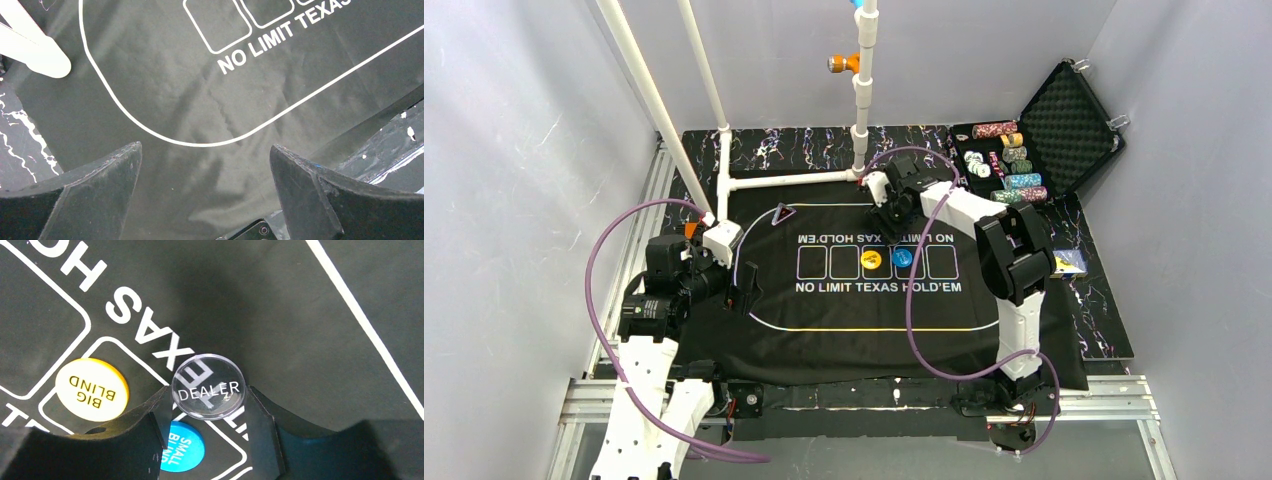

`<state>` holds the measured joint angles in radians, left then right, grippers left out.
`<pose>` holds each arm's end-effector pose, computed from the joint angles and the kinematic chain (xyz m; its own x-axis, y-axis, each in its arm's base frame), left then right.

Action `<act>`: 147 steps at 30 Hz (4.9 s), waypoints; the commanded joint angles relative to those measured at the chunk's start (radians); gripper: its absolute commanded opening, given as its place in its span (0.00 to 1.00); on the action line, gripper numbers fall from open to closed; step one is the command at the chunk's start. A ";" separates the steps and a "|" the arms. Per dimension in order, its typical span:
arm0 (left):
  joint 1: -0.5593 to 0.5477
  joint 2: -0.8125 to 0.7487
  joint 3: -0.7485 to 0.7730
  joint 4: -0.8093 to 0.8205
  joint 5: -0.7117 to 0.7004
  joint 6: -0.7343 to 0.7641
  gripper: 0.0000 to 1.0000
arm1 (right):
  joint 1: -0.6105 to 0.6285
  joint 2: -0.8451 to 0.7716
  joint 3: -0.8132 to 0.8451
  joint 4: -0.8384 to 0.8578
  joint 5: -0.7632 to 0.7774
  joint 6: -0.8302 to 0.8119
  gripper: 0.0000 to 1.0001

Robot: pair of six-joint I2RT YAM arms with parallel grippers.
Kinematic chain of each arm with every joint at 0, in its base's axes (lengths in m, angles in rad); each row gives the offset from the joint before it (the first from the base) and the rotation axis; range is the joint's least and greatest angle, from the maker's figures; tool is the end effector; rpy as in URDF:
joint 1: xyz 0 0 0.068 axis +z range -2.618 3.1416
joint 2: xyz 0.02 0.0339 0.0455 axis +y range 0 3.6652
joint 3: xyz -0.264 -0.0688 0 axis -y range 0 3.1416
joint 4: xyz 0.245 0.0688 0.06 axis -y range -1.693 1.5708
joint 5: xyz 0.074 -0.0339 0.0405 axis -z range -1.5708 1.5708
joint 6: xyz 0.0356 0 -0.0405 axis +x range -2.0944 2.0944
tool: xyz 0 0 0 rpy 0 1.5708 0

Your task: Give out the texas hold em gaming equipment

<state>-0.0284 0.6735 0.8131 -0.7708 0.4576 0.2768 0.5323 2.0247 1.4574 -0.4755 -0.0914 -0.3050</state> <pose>0.1329 -0.0195 0.3092 -0.4630 0.2584 -0.8478 0.5287 0.8483 -0.0302 0.3687 0.2209 0.1752 -0.5463 -0.6688 -0.5042 -0.7434 0.6645 -0.0761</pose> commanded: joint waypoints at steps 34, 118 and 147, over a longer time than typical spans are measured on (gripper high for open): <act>-0.001 0.020 0.004 -0.021 0.039 0.016 0.99 | -0.152 0.165 0.273 -0.012 -0.085 0.027 0.82; -0.002 0.028 0.015 -0.108 0.063 0.123 0.99 | 0.031 -0.412 -0.272 -0.338 -0.103 -0.270 0.50; -0.007 0.081 0.015 -0.154 0.102 0.208 0.99 | 0.129 -0.547 -0.597 -0.215 0.031 -0.318 0.76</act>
<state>-0.0284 0.7498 0.8135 -0.8955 0.5365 0.4519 0.6529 1.4994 0.8688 -0.7170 -0.0727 -0.6254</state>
